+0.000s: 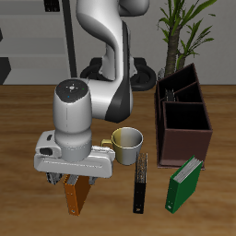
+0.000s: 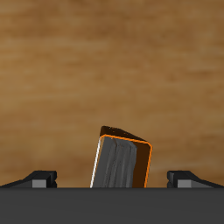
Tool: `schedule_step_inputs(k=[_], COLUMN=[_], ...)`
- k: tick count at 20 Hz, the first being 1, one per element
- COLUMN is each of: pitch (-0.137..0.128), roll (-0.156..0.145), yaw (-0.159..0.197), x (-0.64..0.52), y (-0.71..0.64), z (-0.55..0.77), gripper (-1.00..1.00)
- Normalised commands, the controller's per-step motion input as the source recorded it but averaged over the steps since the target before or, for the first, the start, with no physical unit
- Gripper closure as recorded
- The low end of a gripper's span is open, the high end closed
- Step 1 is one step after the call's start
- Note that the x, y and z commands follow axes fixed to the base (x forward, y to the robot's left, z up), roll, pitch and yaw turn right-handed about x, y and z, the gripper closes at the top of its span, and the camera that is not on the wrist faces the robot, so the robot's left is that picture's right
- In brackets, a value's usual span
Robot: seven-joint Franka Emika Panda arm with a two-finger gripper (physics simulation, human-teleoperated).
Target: Place the yellow book into the left desk caddy's front compartment and place the orange book into the left desk caddy's left compartment and place the black book into the left desk caddy's back compartment
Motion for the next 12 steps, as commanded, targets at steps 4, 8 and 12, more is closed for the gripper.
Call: schedule_step_inputs(k=[4, 8, 12], pitch=[0.018, 0.013, -0.007], roll=[0.046, 0.012, -0.017], yaw=[-0.026, -0.018, -0.023], x=[0.06, 0.05, -0.02], y=[0.17, 0.06, -0.05], z=[-0.14, -0.06, 0.12], gripper=[1.00, 1.00, 1.00])
